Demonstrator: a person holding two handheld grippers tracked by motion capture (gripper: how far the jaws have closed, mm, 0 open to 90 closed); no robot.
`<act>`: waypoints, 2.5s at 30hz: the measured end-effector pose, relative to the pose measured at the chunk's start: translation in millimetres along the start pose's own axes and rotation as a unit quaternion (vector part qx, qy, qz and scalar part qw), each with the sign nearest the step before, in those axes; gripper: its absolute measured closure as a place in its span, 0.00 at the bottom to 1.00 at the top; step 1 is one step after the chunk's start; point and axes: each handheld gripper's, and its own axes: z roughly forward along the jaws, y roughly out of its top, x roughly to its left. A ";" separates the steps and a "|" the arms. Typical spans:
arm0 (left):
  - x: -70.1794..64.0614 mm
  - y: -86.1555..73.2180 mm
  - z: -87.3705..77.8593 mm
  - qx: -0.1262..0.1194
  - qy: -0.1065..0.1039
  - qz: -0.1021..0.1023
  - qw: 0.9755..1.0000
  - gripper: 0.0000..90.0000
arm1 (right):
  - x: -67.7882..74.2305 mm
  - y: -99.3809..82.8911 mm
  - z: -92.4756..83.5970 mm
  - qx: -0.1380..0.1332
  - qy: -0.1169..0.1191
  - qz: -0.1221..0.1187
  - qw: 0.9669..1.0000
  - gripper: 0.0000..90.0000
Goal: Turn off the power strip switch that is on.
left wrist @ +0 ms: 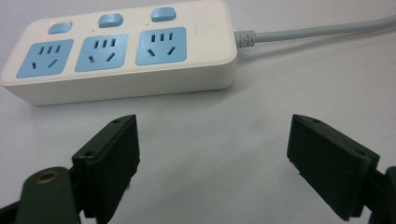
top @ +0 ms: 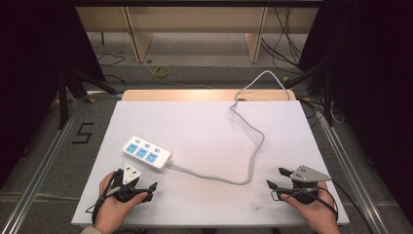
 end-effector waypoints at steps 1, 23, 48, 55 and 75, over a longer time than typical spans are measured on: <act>0.0 0.0 0.0 0.000 -0.001 0.000 1.000 0.19 | -0.1 -0.2 0.1 0.000 0.001 0.001 1.000 0.41; 3.5 3.1 -11.7 0.014 -0.012 0.007 1.000 1.00 | 3.7 1.4 1.6 0.001 0.005 -0.003 1.000 0.40; 15.1 14.4 -15.4 0.026 -0.003 -0.029 0.999 1.00 | 9.0 2.8 3.6 0.007 0.011 -0.010 1.000 0.40; 17.3 17.1 -15.9 0.028 0.006 -0.030 0.999 1.00 | 9.0 2.7 3.5 0.007 0.012 -0.011 1.000 0.40; 26.9 26.5 -15.2 0.029 0.011 -0.041 0.999 1.00 | 8.2 2.3 2.2 0.005 0.009 -0.009 1.000 0.40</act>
